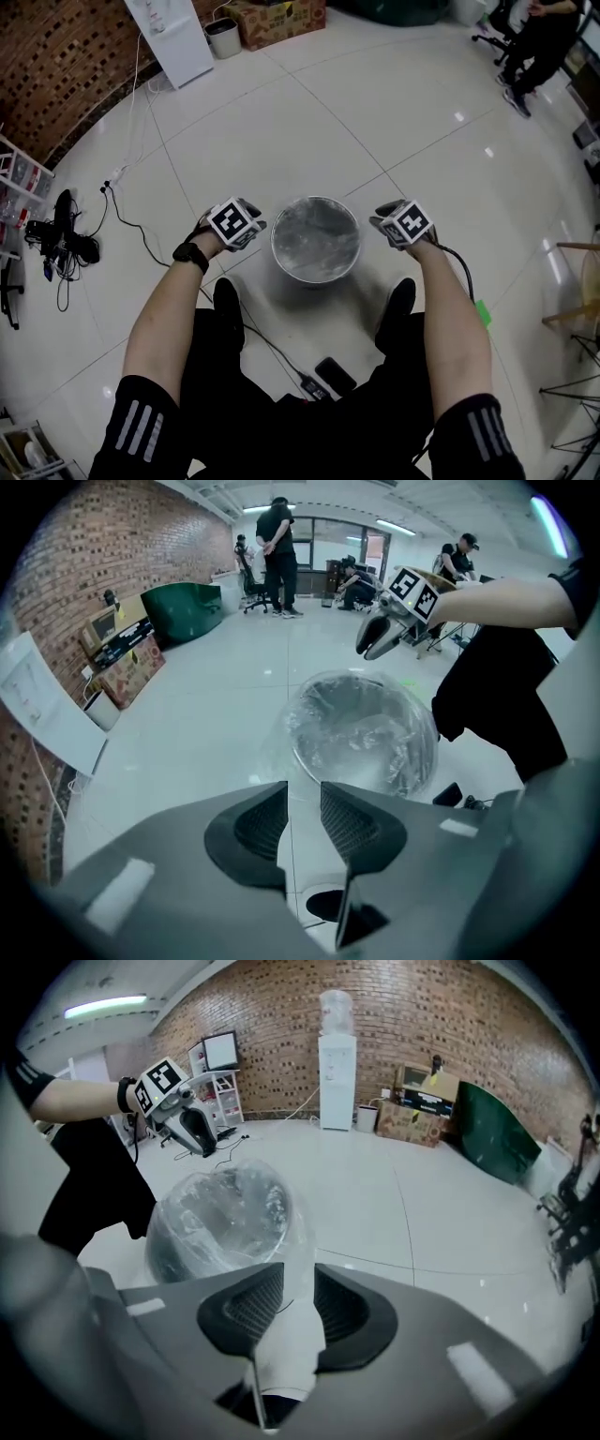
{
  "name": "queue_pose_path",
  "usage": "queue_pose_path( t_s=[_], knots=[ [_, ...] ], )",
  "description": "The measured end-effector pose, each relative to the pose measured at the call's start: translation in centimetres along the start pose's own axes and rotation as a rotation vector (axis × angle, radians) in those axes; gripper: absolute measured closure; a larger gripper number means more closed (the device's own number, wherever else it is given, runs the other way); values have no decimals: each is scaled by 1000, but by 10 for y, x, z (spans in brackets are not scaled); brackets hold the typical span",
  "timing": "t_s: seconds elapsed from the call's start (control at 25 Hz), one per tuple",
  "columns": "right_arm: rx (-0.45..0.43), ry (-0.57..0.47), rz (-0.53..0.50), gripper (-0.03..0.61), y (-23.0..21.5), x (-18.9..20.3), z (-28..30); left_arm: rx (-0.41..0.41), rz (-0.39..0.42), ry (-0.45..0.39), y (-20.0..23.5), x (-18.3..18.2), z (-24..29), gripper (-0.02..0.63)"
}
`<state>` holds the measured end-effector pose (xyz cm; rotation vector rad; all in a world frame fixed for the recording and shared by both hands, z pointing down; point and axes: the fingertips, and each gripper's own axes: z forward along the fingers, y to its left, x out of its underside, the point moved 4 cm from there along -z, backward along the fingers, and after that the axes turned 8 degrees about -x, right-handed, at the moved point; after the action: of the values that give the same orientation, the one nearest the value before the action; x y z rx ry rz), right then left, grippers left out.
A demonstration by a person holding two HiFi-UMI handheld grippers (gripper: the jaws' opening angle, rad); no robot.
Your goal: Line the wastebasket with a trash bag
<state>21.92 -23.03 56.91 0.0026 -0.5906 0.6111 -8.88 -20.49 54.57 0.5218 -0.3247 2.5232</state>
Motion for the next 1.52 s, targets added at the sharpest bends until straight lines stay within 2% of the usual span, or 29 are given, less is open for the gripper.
queue_pose_path(
  t_s=[0.2, 0.36, 0.44, 0.52, 0.68, 0.84, 1.0, 1.08, 1.16, 1.24, 1.52],
  knots=[
    [-86, 39, -76, 465, 39, 5, -11, 33, 28, 64, -31, 30, -9, 499],
    [-178, 150, -64, 461, 70, 36, -2, 90, 45, 195, -60, 66, -2, 466],
    [-209, 171, -67, 438, 82, 44, 3, 113, 48, 170, -70, 65, 5, 459],
    [-225, 185, -85, 433, 92, 46, 8, 125, 58, 153, -78, 63, 9, 459],
    [-227, 228, -118, 431, 100, 47, 21, 116, 112, 179, -88, 63, 19, 459],
    [-227, 227, -87, 433, 96, 49, 36, 184, 57, 281, -104, 77, 26, 460],
    [-252, 236, -53, 457, 98, 53, 43, 170, 101, 158, -103, 54, 41, 482],
    [-268, 243, -52, 505, 101, 54, 45, 144, 114, 161, -101, 55, 44, 512],
    [-286, 259, -54, 555, 104, 56, 45, 97, 149, 147, -96, 52, 48, 573],
    [-300, 275, -54, 568, 107, 59, 45, 95, 163, 157, -99, 54, 50, 620],
    [-325, 362, -62, 569, 116, 84, 46, 165, 176, 214, -123, 71, 57, 620]
  ],
)
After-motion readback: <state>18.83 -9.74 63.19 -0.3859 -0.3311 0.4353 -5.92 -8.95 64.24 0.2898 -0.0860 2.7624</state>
